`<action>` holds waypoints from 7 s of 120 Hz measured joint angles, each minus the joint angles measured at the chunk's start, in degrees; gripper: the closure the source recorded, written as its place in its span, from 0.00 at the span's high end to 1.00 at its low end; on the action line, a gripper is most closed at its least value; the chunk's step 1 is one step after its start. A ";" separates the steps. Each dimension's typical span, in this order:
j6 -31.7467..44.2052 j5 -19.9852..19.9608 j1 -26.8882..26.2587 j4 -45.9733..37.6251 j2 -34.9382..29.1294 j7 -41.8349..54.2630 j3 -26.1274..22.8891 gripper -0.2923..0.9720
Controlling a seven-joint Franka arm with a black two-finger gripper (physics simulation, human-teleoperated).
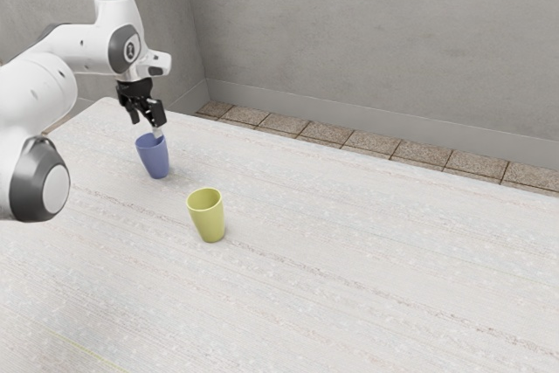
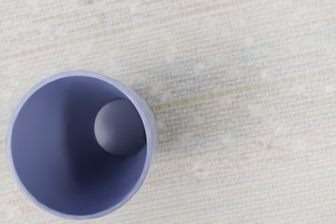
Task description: Place the left cup onto the right cup
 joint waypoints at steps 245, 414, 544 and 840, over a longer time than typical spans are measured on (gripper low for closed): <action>0.98 -1.58 2.52 7.42 9.67 1.38 -1.85 0.59; 3.42 -1.52 2.52 8.25 10.71 1.45 -1.93 0.32; 3.87 -1.25 2.16 7.32 9.42 1.33 -1.94 0.15; 2.22 0.39 -17.09 -26.72 -25.11 1.05 -1.72 0.15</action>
